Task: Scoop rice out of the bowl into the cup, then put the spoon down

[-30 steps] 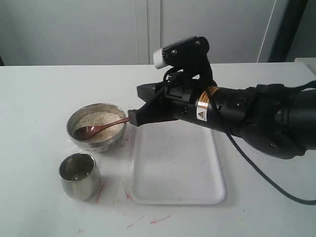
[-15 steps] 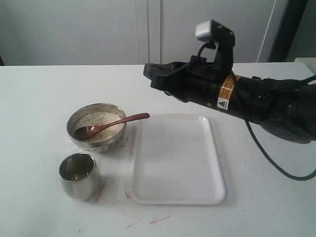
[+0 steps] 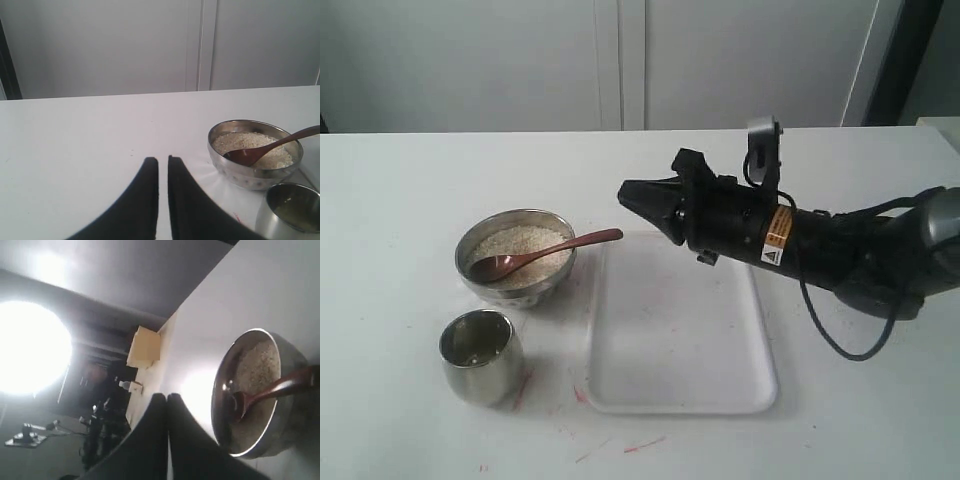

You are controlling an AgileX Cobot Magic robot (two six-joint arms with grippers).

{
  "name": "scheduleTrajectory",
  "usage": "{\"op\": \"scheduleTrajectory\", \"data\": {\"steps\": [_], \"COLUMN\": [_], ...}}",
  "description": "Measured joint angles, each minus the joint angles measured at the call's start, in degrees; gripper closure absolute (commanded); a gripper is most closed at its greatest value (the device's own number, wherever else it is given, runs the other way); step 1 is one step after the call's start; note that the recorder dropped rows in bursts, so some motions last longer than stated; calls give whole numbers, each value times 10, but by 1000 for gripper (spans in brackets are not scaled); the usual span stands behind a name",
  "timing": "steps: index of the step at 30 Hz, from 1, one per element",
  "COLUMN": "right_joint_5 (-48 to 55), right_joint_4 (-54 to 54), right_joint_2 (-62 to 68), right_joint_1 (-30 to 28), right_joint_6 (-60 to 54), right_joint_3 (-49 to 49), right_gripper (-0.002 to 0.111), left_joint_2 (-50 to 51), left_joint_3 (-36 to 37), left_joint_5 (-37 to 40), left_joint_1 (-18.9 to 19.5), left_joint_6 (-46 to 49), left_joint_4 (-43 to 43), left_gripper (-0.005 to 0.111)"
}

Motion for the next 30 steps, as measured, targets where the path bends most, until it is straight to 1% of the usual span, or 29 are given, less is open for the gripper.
{"op": "scheduleTrajectory", "data": {"steps": [1, 4, 6, 8, 11, 14, 19, 21, 23, 30], "right_joint_5": [0, 0, 12, 29, 62, 131, 143, 139, 137, 137], "right_joint_4": [19, 32, 32, 30, 16, -13, -14, -16, -19, -34], "right_joint_2": [8, 13, 13, 13, 11, -9, -17, -15, -12, -9], "right_joint_1": [0, 0, 0, 0, 0, 1, 11, 16, 19, 19], "right_joint_6": [15, 33, 84, 108, 124, 135, 140, 140, 140, 141], "right_joint_3": [0, 0, 0, 0, 0, 0, -9, -14, -16, -16], "right_gripper": [108, 108, 108, 108, 108, 108, 107, 104, 96, 60], "left_joint_2": [0, 0, 0, 0, 0, 0, 0, 0, 0, 0], "left_joint_3": [0, 0, 0, 0, 0, 0, 0, 0, 0, 0], "left_joint_5": [0, 0, 0, 0, 0, 0, 0, 0, 0, 0], "left_joint_1": [0, 0, 0, 0, 0, 0, 0, 0, 0, 0], "left_joint_6": [0, 0, 0, 0, 0, 0, 0, 0, 0, 0], "left_joint_4": [0, 0, 0, 0, 0, 0, 0, 0, 0, 0], "left_gripper": [92, 92, 92, 92, 92, 92, 92, 92, 92, 92]}}
